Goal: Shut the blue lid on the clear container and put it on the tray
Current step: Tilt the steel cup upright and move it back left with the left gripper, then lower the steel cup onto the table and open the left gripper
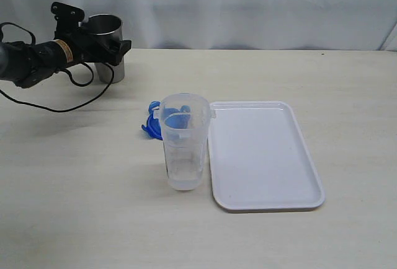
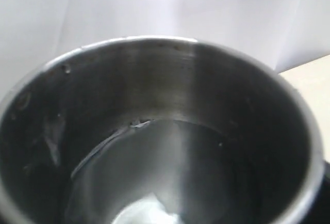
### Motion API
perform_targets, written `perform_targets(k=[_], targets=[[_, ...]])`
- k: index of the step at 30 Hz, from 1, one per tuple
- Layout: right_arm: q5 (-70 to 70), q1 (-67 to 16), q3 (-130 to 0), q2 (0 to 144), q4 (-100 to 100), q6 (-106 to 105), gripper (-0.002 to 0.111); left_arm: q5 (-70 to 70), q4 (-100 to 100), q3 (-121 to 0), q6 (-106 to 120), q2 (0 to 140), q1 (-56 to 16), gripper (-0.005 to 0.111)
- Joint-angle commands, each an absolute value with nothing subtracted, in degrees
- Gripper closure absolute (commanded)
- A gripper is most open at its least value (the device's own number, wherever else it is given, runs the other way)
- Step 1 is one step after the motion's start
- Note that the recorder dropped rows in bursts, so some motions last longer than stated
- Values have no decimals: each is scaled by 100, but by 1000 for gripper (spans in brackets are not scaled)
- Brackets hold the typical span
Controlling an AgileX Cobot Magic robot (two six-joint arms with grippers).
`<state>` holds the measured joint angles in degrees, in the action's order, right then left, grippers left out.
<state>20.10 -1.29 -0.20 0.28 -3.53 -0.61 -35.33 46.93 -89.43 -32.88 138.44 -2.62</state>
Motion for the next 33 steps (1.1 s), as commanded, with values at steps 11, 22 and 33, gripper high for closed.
perform_targets(k=[11,22,33], targets=[[1985,-84,0,0,-343,-41,104,-3299,5936,-8932,-5083,13707,-64,16],[1985,-84,0,0,-343,-41,104,-3297,6227,-8374,-5129,13385,1,16],[1985,-84,0,0,-343,-41,104,-3307,6227,-7460,-5129,12836,156,16]])
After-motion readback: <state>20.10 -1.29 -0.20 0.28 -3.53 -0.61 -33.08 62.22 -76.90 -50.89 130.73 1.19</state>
